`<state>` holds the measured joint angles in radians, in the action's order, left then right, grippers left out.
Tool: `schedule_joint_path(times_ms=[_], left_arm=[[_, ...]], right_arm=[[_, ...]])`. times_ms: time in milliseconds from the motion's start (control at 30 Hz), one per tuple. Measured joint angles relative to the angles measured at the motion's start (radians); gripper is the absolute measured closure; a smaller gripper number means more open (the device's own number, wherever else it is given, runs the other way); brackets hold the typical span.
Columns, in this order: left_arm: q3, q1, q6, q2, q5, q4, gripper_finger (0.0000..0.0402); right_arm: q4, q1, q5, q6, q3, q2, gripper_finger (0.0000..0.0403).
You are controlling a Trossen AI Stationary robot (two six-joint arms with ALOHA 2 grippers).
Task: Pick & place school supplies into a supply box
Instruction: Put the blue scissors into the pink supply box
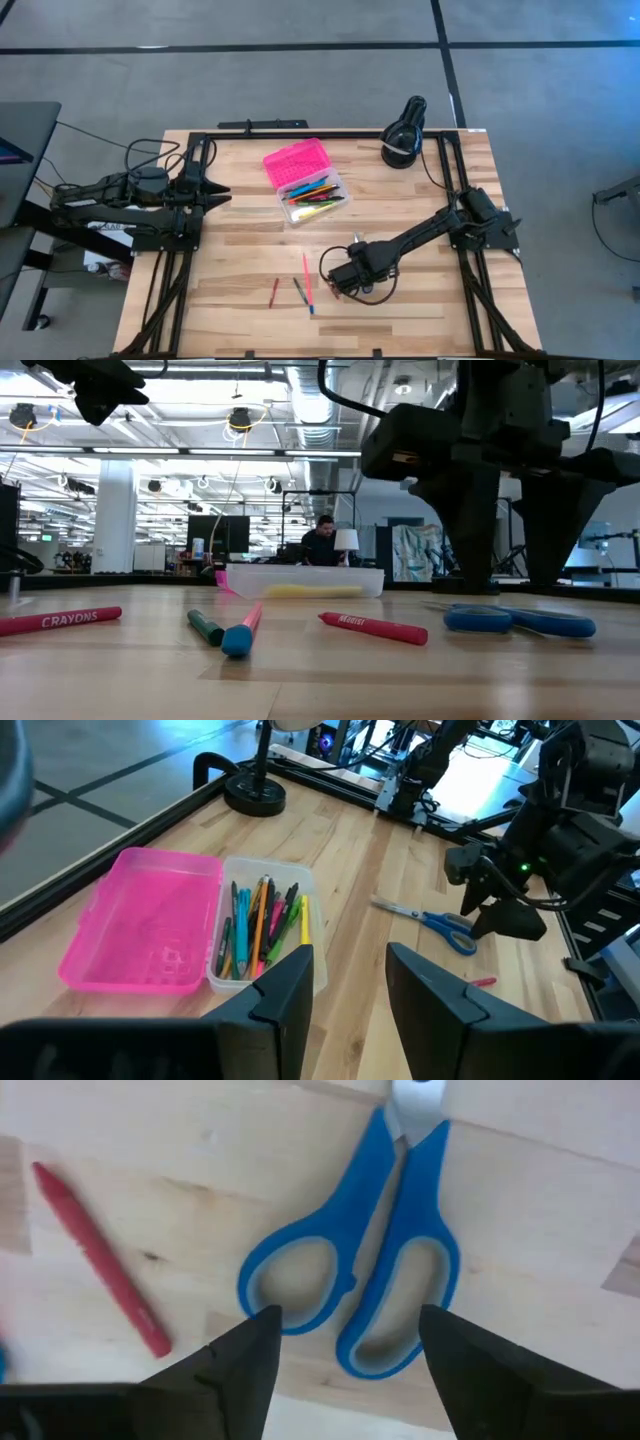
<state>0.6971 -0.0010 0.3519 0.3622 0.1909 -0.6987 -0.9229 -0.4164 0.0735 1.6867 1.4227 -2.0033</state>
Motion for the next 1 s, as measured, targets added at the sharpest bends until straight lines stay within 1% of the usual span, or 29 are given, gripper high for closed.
schedule_joint_path(times_ms=[267, 400, 533, 700, 900, 1000], left_arm=[[0.0, 0.0, 0.008, 0.0, 0.0, 0.0, 0.0281], [0.0, 0.0, 0.018, 0.0, 0.0, 0.0, 0.0281], [0.0, 0.0, 0.022, 0.0, 0.0, 0.0, 0.0281], [0.0, 0.0, 0.029, 0.0, 0.0, 0.001, 0.0281], [0.0, 0.0, 0.045, 0.0, 0.0, 0.001, 0.0281], [0.0, 0.0, 0.053, 0.0, 0.0, 0.001, 0.0281]], right_arm=[[0.115, 0.0, 0.017, 0.019, -0.068, 0.0, 0.0189], [0.116, 0.0, 0.026, 0.026, -0.08, 0.0, 0.0196], [0.118, 0.0, 0.027, 0.026, -0.103, 0.0, 0.0212], [0.134, 0.001, 0.052, 0.025, -0.135, 0.008, 0.0251], [0.117, 0.008, 0.043, 0.006, -0.137, 0.006, 0.0312], [0.115, 0.007, 0.039, -0.029, -0.137, 0.006, 0.0336]])
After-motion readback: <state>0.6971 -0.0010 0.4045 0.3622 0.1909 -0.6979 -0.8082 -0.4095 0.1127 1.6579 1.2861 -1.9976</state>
